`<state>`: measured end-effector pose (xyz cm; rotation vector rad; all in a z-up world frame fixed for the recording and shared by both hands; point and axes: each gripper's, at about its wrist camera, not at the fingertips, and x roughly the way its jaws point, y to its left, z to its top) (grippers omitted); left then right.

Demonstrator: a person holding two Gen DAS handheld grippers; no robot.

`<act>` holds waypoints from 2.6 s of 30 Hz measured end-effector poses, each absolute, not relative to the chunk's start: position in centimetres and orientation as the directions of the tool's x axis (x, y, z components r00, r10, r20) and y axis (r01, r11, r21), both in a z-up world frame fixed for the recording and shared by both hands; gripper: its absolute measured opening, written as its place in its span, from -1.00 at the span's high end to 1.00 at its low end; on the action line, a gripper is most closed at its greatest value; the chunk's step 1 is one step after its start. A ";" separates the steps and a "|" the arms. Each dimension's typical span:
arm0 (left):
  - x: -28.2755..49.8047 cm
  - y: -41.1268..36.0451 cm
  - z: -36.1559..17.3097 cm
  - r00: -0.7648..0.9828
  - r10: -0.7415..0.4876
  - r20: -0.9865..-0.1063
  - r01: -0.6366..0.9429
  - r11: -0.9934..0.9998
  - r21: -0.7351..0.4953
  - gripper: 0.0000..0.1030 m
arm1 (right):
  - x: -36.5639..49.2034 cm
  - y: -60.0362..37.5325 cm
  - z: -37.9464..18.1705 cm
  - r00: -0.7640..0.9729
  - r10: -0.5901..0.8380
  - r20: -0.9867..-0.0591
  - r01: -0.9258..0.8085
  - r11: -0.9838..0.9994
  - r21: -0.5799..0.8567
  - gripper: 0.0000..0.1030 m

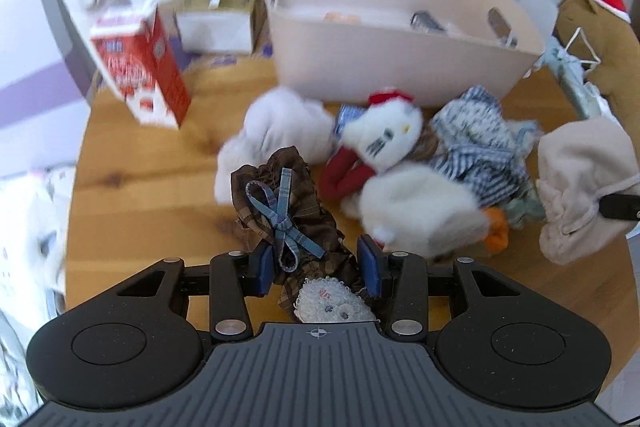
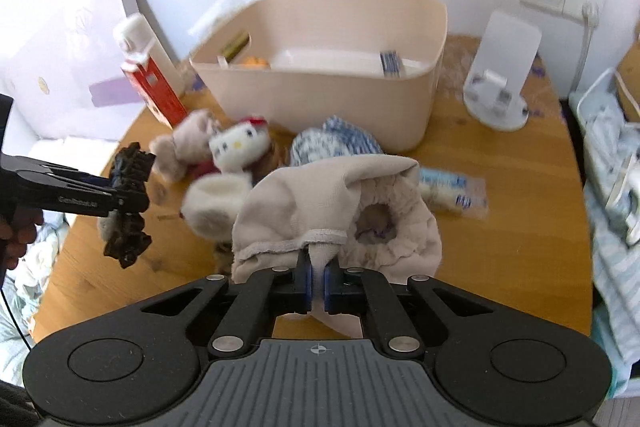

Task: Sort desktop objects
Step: 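Carry the hair tie and beige pouch into the basket and release both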

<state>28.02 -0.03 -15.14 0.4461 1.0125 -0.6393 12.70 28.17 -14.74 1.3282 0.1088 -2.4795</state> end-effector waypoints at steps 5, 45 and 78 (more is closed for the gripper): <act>28.3 -1.4 -13.2 0.396 -0.314 -0.863 0.709 0.701 0.071 0.16 | 12.5 28.5 -11.8 -0.588 -0.243 -0.772 0.311 -0.948 0.062 0.89; 39.4 -17.2 -12.3 0.480 -0.364 -0.798 0.748 0.645 0.156 0.16 | -3.3 25.3 -11.2 -0.718 -0.079 -0.691 0.303 -0.930 -0.209 0.89; 36.1 -12.0 -10.1 0.505 -0.416 -0.756 0.779 0.597 0.192 -0.61 | 2.7 26.6 -11.4 -0.747 -0.065 -0.662 0.261 -0.944 -0.202 -1.00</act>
